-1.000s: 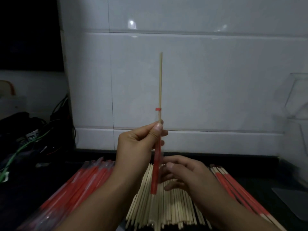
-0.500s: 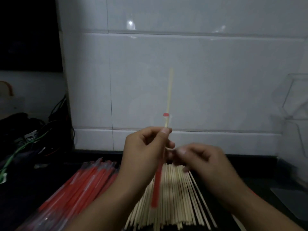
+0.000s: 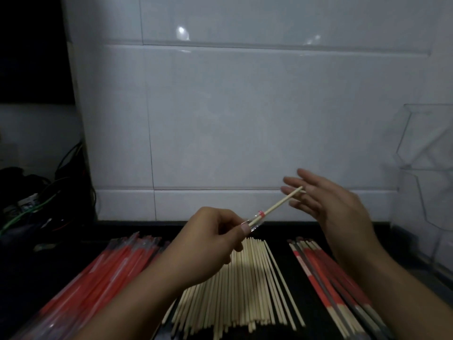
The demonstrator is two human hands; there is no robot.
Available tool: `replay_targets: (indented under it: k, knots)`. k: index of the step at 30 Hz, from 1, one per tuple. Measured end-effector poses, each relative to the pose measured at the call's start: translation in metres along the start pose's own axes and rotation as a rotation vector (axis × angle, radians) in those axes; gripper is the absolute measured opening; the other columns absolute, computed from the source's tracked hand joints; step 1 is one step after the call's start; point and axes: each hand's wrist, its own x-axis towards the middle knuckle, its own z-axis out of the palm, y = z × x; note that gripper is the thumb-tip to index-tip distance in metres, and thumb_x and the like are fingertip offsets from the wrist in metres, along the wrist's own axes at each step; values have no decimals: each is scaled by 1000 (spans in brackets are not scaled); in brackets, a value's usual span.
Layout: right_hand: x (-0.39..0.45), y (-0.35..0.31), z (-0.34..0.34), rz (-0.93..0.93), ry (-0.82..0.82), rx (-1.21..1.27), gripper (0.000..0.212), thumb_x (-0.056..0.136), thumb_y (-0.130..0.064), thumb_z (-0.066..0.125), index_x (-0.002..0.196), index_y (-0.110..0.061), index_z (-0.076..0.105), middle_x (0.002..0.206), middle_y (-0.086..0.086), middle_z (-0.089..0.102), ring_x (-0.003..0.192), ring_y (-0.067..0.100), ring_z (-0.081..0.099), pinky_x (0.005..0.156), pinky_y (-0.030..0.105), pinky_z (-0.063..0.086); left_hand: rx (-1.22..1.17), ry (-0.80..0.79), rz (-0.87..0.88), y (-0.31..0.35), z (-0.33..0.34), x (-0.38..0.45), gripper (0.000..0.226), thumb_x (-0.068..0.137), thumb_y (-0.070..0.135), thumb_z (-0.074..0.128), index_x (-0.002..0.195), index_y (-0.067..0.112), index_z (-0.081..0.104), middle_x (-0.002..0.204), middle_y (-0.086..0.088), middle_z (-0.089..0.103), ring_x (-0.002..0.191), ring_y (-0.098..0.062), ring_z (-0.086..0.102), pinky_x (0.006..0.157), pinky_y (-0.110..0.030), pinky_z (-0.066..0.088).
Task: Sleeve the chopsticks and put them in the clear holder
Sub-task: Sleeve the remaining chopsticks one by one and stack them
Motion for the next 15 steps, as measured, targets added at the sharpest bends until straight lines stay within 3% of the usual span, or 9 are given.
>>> replay_targets:
  k: [2,4,6,8,10,12,13,15]
  knots:
    - [-12,-3,12,2,-155,-152,33,97,-35,49,128,-38,59,128,-27,60,123,-2,54,108,35,39,-18,16,-1,0,1,0,17,96,35,59,91,25,72,73,4,71,57,-5,61,60,-23,54]
    - [-23,-3,22,15,-305,-239,44,102,-29,45,142,-47,41,125,-48,48,122,-23,39,106,17,31,-35,35,-5,0,3,1,18,97,34,58,92,25,72,74,4,72,56,-5,62,62,-23,54]
    - [-31,0,31,34,-437,-210,62,101,-26,48,148,-52,17,131,-44,47,125,-26,34,96,4,31,-63,44,-7,-2,2,2,18,98,31,57,93,24,73,74,4,72,57,-8,64,63,-26,55]
    - [-33,1,36,11,-459,-192,71,92,-32,47,147,-55,10,139,-40,42,129,-22,32,97,7,31,-149,54,-9,-2,1,2,19,99,28,57,95,19,74,76,0,73,61,-13,67,64,-26,55]
    - [-26,6,35,-27,-297,-174,64,93,-27,53,147,-47,23,139,-28,50,127,-15,41,102,17,37,-326,115,-33,0,-4,1,19,98,25,57,99,16,74,81,-6,74,67,-17,69,66,-25,57]
    - [-16,11,24,-42,-138,-321,45,94,-18,59,132,-39,49,117,-16,64,106,-11,58,96,24,48,-545,192,-75,4,-11,2,20,97,24,57,103,15,73,87,-7,76,71,-19,72,70,-29,59]
    - [-12,12,18,-16,-160,-490,34,92,-20,62,123,-35,59,101,-13,68,92,-8,62,88,23,51,-642,228,-84,5,-15,3,20,97,24,56,105,14,73,90,-7,77,75,-21,73,72,-30,59]
    - [-10,14,7,119,-412,-888,26,89,-32,64,115,-29,64,82,-11,66,73,-2,61,75,19,50,-784,281,-70,8,-23,4,22,98,22,55,109,12,71,95,-8,77,83,-23,75,74,-30,61]
